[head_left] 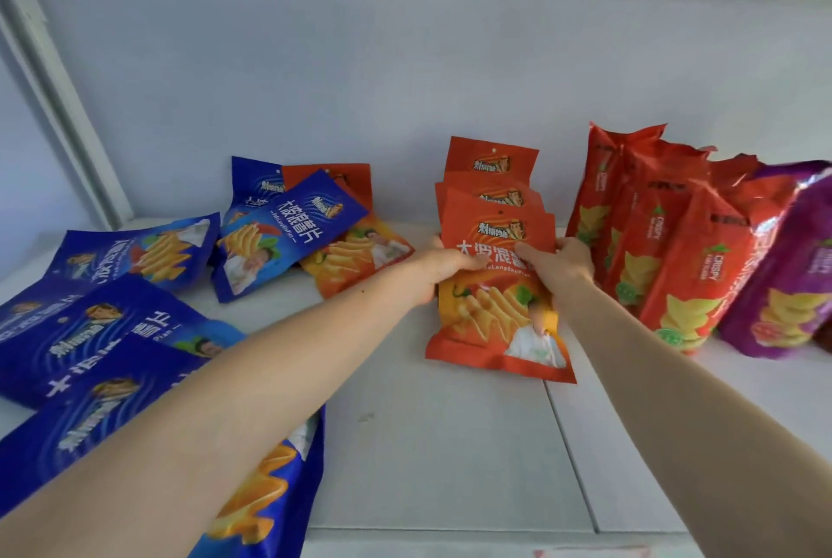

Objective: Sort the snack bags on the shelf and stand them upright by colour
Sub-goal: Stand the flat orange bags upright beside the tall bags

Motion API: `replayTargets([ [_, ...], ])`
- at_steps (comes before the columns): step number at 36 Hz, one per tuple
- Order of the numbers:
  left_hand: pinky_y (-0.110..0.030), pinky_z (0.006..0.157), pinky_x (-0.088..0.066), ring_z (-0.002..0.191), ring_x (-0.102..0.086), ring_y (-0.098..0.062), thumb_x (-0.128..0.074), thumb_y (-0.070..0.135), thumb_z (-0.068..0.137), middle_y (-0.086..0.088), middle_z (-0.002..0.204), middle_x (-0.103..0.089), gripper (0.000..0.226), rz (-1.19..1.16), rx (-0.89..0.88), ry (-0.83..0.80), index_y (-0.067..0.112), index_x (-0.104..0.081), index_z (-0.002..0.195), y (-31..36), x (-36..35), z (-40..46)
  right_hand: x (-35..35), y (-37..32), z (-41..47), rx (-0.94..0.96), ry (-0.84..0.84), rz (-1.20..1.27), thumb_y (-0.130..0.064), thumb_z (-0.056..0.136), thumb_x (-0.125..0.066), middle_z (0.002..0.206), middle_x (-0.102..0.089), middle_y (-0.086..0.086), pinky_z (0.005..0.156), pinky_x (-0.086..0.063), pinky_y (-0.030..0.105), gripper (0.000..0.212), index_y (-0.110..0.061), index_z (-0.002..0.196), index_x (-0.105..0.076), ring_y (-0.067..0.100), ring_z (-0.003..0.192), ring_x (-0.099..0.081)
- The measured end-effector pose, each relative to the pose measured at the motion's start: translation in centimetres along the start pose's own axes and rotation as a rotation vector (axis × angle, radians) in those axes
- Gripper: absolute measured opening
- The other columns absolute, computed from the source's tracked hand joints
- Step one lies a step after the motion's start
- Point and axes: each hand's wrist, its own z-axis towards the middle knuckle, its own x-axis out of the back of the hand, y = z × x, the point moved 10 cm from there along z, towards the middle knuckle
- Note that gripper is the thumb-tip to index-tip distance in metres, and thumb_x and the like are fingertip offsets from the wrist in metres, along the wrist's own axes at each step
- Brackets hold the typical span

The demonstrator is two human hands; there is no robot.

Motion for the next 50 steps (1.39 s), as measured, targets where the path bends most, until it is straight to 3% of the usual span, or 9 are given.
replayTargets([
  [6, -0.057, 0.073, -0.058, 0.086, -0.071, -0.035, -0.090, -0.002, 0.048, -0.016, 0.102, -0.071, 0.074, 0.050, 0.093, 0.131, 0.007, -0.059, 0.115, -0.6, 0.1, 1.2, 0.2, 0.3, 1.1, 0.001, 0.026, -0.166, -0.036, 0.083, -0.075, 0.101, -0.069, 0.009, 0.072, -0.050, 0.030, 0.039, -0.006, 0.105, -0.064, 0.026, 0.085, -0.065],
  [11, -0.056, 0.066, -0.057, 0.088, -0.070, -0.031, -0.091, 0.038, -0.006, -0.007, 0.105, -0.071, 0.113, 0.115, 0.144, 0.271, 0.026, -0.065, 0.104, -6.7, 2.8, 10.2, -0.3, 0.4, 2.0, -0.003, 0.017, -0.244, -0.030, 0.090, -0.069, 0.091, -0.063, 0.007, 0.043, -0.039, 0.020, 0.031, -0.004, 0.105, -0.062, 0.014, 0.062, -0.056],
  [16, -0.047, 0.069, -0.059, 0.091, -0.068, -0.030, -0.086, 0.040, 0.047, -0.007, 0.104, -0.066, 0.078, 0.007, 0.100, 0.298, 0.016, -0.055, 0.114, -2.3, 0.9, 2.4, -1.1, 0.4, 2.6, 0.004, 0.023, -0.384, -0.040, 0.090, -0.063, 0.112, -0.066, 0.013, 0.087, -0.052, 0.038, 0.041, -0.007, 0.114, -0.061, 0.033, 0.104, -0.061],
  [18, -0.046, 0.073, -0.059, 0.089, -0.070, -0.029, -0.085, 0.032, 0.064, -0.008, 0.102, -0.069, 0.059, -0.015, 0.055, 0.273, 0.014, -0.057, 0.113, -1.7, 0.5, 2.2, -1.4, 0.6, 2.7, -0.004, 0.016, -0.398, -0.045, 0.090, -0.058, 0.115, -0.064, 0.011, 0.094, -0.050, 0.044, 0.042, -0.012, 0.117, -0.057, 0.034, 0.108, -0.059],
  [23, -0.051, 0.074, -0.060, 0.085, -0.072, -0.031, -0.087, 0.014, 0.062, -0.011, 0.100, -0.074, 0.053, -0.014, 0.054, 0.159, 0.013, -0.067, 0.111, -2.0, -0.2, 3.4, -1.9, 0.9, 2.7, 0.008, -0.057, -0.282, -0.049, 0.090, -0.051, 0.119, -0.064, 0.002, 0.092, -0.053, 0.046, 0.050, -0.021, 0.131, -0.049, 0.026, 0.100, -0.065],
  [27, -0.034, 0.066, -0.058, 0.089, -0.070, -0.024, -0.084, -0.001, 0.067, -0.009, 0.109, -0.071, 0.061, -0.043, -0.067, 0.141, 0.014, -0.059, 0.120, -0.7, -0.1, 3.7, -1.6, 1.4, 3.1, 0.041, -0.027, -0.381, -0.072, 0.069, -0.046, 0.121, -0.063, -0.002, 0.097, -0.048, 0.050, 0.074, -0.028, 0.128, -0.049, 0.028, 0.108, -0.061],
  [41, -0.022, 0.068, -0.051, 0.087, -0.066, -0.009, -0.081, 0.022, 0.078, -0.002, 0.123, -0.066, 0.050, 0.033, -0.139, 0.119, 0.017, -0.057, 0.122, 0.7, 1.2, 2.9, -0.6, -1.2, 2.7, 0.163, 0.132, -0.578, -0.058, 0.090, -0.045, 0.135, -0.053, 0.013, 0.105, -0.039, 0.052, 0.067, -0.009, 0.135, -0.045, 0.036, 0.125, -0.048],
  [46, -0.038, 0.109, -0.037, 0.137, -0.040, -0.023, -0.076, 0.037, 0.082, -0.004, 0.155, -0.035, 0.092, 0.217, -0.185, 0.246, 0.016, -0.022, 0.153, 2.9, 4.6, 1.9, -1.8, -5.2, 0.8, 0.333, 0.210, -0.631, -0.050, 0.094, -0.046, 0.135, -0.052, 0.010, 0.110, -0.032, 0.050, 0.056, -0.010, 0.133, -0.047, 0.032, 0.130, -0.041],
  [50, -0.034, 0.100, -0.048, 0.137, -0.041, -0.021, -0.075, 0.032, 0.084, 0.002, 0.157, -0.031, 0.089, 0.344, -0.245, 0.304, 0.019, -0.021, 0.154, 5.2, 8.3, 0.4, -4.9, -8.0, -1.0, 0.450, 0.178, -0.619, -0.045, 0.094, -0.048, 0.132, -0.055, 0.008, 0.106, -0.036, 0.047, 0.048, -0.013, 0.130, -0.049, 0.030, 0.126, -0.044],
])
